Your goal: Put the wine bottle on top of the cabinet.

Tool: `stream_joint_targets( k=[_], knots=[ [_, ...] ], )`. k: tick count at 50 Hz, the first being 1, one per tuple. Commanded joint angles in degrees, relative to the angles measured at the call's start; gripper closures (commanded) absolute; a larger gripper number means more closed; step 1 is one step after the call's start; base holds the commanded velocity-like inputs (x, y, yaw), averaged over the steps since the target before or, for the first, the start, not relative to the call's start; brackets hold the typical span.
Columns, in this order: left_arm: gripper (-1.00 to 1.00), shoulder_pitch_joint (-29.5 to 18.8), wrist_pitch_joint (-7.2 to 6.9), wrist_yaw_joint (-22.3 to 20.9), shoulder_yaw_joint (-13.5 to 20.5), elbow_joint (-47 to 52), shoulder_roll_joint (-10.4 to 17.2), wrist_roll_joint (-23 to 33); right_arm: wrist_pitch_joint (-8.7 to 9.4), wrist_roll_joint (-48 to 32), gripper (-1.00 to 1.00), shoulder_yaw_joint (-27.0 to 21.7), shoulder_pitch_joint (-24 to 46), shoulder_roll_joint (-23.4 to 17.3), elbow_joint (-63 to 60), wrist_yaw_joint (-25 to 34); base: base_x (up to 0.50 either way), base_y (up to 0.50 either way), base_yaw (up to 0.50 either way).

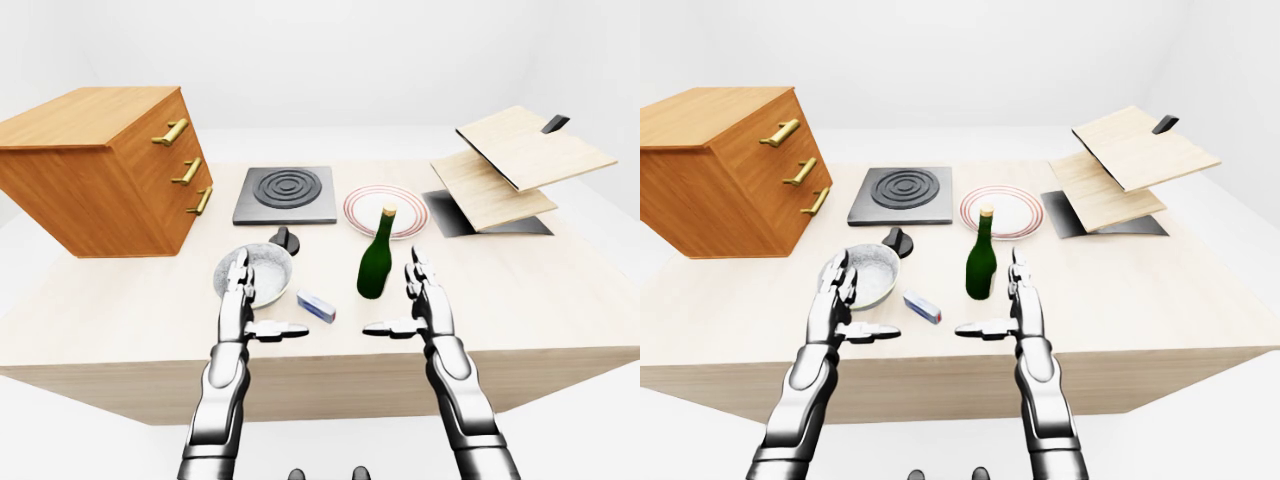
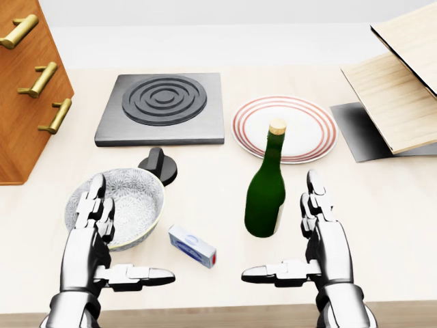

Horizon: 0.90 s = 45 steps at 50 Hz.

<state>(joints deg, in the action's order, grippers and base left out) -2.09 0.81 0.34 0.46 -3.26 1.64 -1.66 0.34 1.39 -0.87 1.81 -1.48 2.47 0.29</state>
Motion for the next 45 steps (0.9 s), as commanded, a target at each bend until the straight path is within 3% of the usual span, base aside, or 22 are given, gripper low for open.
stream_joint_targets(
  k=[1,5,10,14,22,30,38,39,45],
  knots=[
    [-1.00,1.91,-0.75,-1.82,1.04,3.08,0.33,-0.63,1.96,-0.63,-1.00,-0.57,-2.18,-0.20,-4.34,1.38,0.00,0.00,0.00],
    [-1.00,2.46,-2.51,-2.57,1.51,5.70,-0.18,-0.18,4.02,-1.26,-1.00,-0.76,-2.68,-0.03,-6.68,2.29,0.00,0.00,0.00],
    [-1.00,3.10,-2.53,-3.26,2.09,6.24,-0.31,-0.44,4.66,-1.99,-1.00,-0.93,-3.09,0.01,-8.65,2.77,0.00,0.00,0.00],
    [-1.00,2.72,-5.81,-3.30,2.69,10.26,-0.07,-0.77,4.66,-3.03,-1.00,-1.14,-3.19,-0.41,-15.17,3.72,0.00,0.00,0.00],
    [-1.00,2.32,-5.81,-4.12,3.28,22.94,0.49,-0.55,4.66,-4.20,-1.00,-4.05,-0.70,-1.87,-31.06,6.02,0.00,0.00,0.00],
    [-1.00,-1.37,-5.81,-3.81,6.64,37.68,1.58,-3.24,4.66,-5.38,-1.00,-5.70,2.53,-3.04,-47.46,8.34,0.00,0.00,0.00],
    [-1.00,-7.64,-5.81,-1.02,14.73,50.55,5.29,-12.03,4.66,-6.66,-1.00,-6.91,5.45,-4.41,-57.75,10.25,0.00,0.00,0.00],
    [-1.00,-8.18,-5.81,-0.86,17.05,51.77,5.93,-13.96,4.66,-7.18,-1.00,-6.88,6.07,-4.90,-59.74,10.48,0.00,0.00,0.00],
    [-1.00,-7.11,-5.81,0.93,19.84,54.24,7.82,-18.48,4.66,-7.63,-1.00,-7.06,6.36,-4.64,-62.46,11.48,0.00,0.00,0.00]
  ],
)
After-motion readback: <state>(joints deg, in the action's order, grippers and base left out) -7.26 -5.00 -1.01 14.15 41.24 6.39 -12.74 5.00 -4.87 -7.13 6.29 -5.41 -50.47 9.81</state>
